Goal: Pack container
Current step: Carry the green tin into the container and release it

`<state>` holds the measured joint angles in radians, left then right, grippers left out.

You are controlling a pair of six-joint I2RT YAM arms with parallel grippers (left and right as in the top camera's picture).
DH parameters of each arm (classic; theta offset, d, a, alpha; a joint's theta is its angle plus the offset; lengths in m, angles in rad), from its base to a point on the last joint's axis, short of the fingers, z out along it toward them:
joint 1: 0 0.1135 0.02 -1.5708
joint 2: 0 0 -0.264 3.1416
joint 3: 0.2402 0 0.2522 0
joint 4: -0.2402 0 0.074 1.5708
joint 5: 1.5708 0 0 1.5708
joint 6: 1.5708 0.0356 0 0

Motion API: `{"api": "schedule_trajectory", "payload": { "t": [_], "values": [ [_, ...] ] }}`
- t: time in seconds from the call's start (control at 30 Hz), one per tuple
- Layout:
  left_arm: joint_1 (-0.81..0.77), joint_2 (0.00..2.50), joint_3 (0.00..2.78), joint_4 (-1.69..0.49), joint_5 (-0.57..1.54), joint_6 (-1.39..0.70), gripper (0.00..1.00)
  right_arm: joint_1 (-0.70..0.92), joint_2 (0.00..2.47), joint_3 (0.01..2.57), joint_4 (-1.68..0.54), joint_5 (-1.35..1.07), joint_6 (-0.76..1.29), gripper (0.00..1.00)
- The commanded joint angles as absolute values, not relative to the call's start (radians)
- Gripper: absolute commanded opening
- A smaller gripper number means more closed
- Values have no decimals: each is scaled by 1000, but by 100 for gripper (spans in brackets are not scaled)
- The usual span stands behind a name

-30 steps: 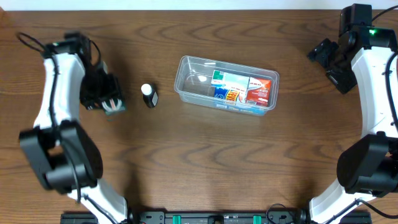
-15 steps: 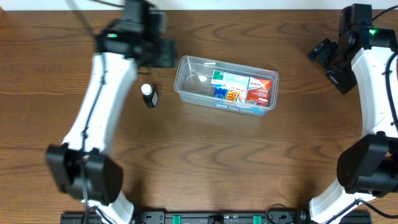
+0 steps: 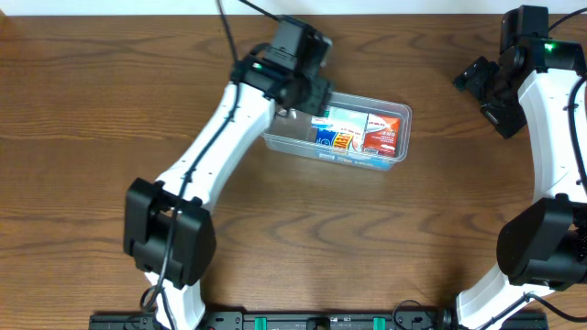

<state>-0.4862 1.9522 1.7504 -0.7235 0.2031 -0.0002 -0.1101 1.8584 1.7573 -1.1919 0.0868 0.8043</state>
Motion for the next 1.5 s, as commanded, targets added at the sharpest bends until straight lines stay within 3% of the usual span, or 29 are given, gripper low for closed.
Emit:
{"api": "schedule_trajectory", "payload": {
  "t": [0.0, 0.4, 1.47],
  "values": [
    [-527, 1976, 1753, -742, 202, 23, 67, -117, 1864, 1757, -1193, 104, 815, 99],
    [-599, 2053, 1750, -769, 202, -5, 68, -117, 1864, 1757, -1193, 104, 815, 99],
    [-609, 2133, 1748, -771, 206, -260, 69, -117, 1864, 1757, -1193, 104, 815, 99]
  ]
}}
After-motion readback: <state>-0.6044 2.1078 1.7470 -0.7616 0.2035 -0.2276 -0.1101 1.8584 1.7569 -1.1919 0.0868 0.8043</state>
